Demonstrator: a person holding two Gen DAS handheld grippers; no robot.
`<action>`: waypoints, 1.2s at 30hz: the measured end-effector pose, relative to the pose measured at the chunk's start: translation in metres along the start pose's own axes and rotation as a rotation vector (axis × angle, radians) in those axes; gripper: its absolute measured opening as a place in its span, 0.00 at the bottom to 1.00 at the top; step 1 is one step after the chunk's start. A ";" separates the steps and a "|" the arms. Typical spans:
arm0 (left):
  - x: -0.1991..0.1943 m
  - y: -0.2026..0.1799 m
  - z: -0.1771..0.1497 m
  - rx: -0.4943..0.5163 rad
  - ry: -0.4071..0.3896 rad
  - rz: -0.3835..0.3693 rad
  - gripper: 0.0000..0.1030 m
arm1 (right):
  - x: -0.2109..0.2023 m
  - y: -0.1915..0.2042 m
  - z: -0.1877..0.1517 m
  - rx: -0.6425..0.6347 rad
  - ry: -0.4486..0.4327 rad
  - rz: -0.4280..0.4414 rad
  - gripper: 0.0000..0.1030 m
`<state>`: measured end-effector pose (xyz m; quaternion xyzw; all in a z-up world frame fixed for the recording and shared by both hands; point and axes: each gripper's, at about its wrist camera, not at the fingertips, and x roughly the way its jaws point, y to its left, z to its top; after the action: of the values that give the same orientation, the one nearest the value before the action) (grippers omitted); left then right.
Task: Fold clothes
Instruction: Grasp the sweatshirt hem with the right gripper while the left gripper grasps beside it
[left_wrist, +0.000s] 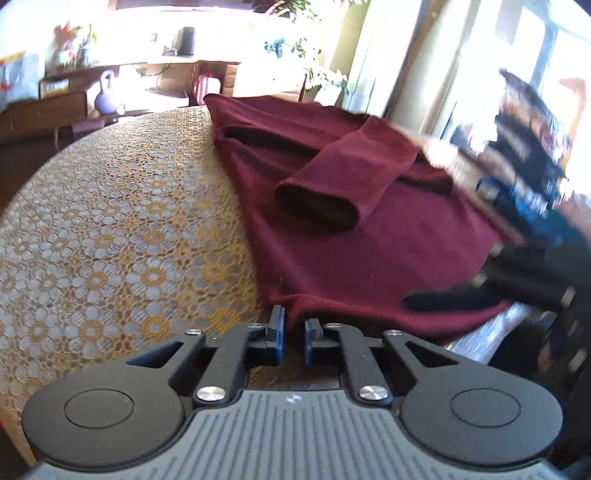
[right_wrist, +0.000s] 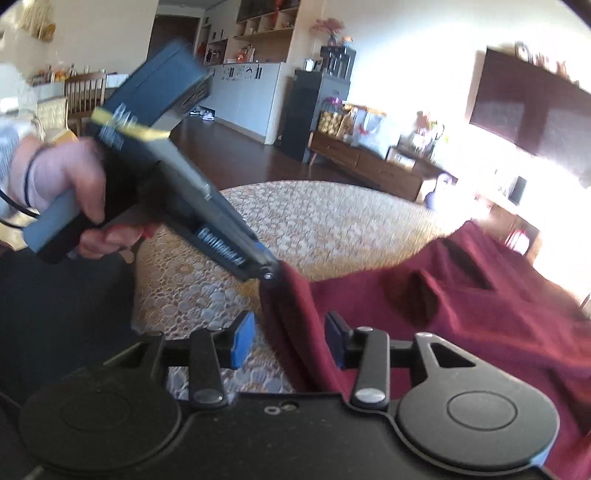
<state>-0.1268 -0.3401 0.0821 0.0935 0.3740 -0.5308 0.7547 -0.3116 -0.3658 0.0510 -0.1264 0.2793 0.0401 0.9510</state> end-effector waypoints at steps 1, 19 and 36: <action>-0.001 0.002 0.003 -0.028 -0.001 -0.015 0.09 | 0.006 0.005 0.002 -0.027 0.006 -0.017 1.00; -0.015 0.002 0.006 0.130 -0.011 -0.093 0.22 | 0.047 -0.013 0.018 0.073 0.088 -0.061 1.00; 0.011 -0.053 -0.022 1.079 -0.201 -0.038 0.57 | 0.033 -0.062 0.047 0.191 0.185 0.125 1.00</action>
<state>-0.1812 -0.3579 0.0728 0.4091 -0.0237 -0.6673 0.6219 -0.2498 -0.4133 0.0848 -0.0208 0.3756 0.0606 0.9246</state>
